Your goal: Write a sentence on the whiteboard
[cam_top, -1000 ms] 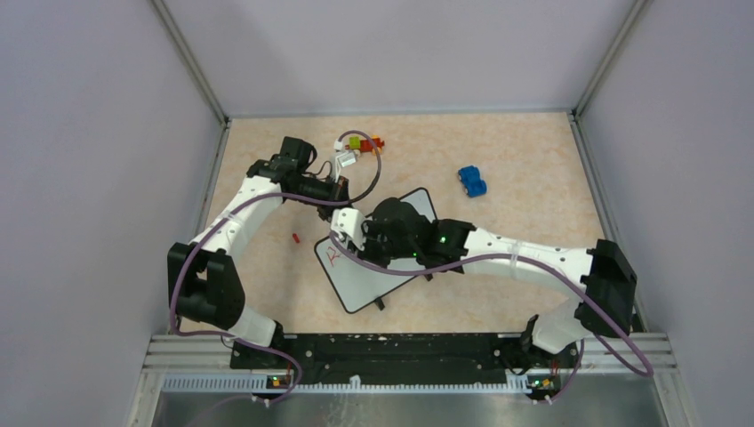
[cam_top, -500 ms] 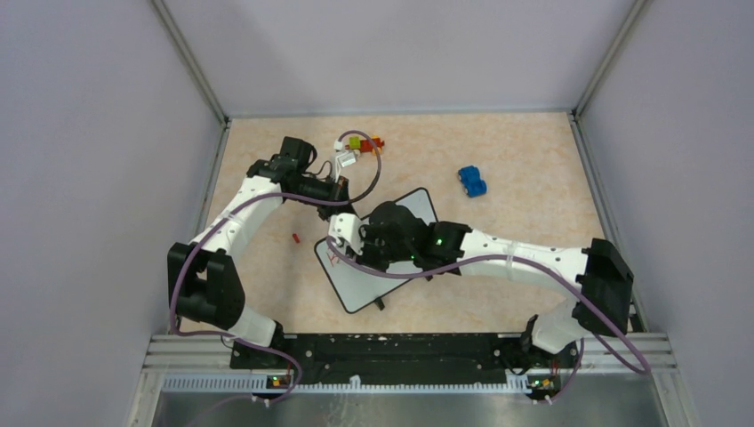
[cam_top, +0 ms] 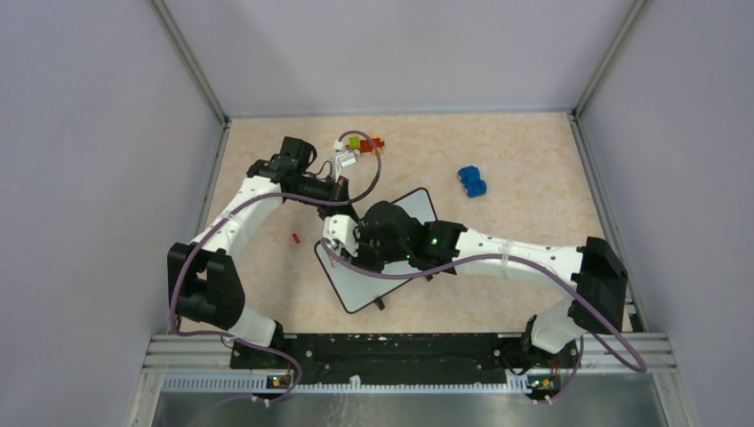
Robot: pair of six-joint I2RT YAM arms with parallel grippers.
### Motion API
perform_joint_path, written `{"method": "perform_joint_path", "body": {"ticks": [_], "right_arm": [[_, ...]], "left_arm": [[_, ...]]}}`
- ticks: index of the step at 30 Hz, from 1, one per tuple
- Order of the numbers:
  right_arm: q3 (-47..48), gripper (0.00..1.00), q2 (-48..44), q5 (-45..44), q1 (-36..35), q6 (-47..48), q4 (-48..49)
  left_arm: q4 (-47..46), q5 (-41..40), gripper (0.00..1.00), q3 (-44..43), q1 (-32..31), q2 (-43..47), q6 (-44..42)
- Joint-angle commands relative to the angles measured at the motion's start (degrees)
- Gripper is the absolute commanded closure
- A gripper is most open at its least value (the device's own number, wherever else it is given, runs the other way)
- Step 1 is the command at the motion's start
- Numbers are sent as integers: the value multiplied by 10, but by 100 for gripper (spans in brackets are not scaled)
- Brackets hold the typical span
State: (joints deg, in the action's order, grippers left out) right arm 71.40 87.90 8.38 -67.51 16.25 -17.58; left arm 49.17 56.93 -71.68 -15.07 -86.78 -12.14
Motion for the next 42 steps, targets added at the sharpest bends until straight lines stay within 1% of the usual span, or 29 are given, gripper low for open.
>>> {"method": "perform_joint_path", "body": {"ticks": [1, 4, 9, 16, 33, 39, 42], "right_arm": [[22, 100, -45, 31, -1, -5, -18], [15, 100, -71, 47, 16, -4, -42], [-13, 100, -91, 48, 35, -5, -30], [-16, 100, -80, 54, 35, -1, -8], [-24, 100, -73, 75, 34, 1, 1], [-5, 100, -61, 83, 31, -8, -3], [-2, 100, -58, 70, 27, -4, -1]], "left_arm": [[6, 15, 100, -3, -2, 3, -8], [9, 17, 100, -2, -2, 7, -11], [4, 18, 100, 4, -2, 9, -10], [6, 24, 100, -1, -2, 8, -10], [6, 28, 100, 3, -3, 6, -13], [5, 28, 100, 5, -3, 5, -12], [5, 27, 100, 3, -3, 6, -12]]}}
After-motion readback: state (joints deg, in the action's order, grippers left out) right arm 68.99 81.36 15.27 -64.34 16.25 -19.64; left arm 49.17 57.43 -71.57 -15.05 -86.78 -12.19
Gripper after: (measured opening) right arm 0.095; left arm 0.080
